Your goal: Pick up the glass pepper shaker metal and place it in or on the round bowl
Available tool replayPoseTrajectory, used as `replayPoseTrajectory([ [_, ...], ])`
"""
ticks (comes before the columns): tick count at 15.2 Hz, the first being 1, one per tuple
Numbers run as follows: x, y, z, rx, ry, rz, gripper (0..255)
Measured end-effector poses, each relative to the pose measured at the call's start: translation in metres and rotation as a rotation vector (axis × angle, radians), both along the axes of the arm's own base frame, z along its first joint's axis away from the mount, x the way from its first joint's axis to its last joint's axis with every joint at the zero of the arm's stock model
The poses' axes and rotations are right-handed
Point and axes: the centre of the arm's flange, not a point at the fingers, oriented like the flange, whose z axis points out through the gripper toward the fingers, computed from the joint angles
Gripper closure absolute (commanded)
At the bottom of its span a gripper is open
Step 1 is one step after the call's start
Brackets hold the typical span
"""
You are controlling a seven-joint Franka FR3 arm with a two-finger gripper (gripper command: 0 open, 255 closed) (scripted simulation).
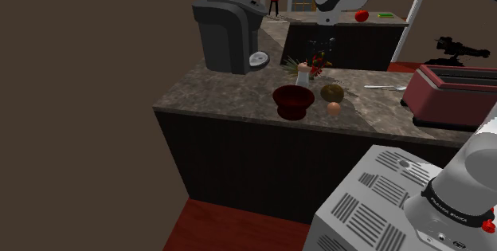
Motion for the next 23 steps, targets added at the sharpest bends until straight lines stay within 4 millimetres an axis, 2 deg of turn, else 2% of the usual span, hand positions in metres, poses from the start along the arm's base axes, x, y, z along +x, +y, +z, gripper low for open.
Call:
replayPoseTrajectory([
  [4,0.040,-0.034,-0.013,0.008,-0.016,-0.034,0],
  [6,0.059,-0.044,-0.018,0.012,-0.023,-0.050,0],
  [9,0.066,-0.049,-0.032,0.014,-0.026,-0.056,0],
  [14,0.066,-0.046,-0.057,0.015,-0.027,-0.057,0],
  [20,0.066,-0.046,-0.061,0.014,-0.027,-0.057,0],
  [21,0.066,-0.046,-0.061,0.014,-0.027,-0.057,255],
  [23,0.066,-0.046,-0.061,0.014,-0.027,-0.057,255],
])
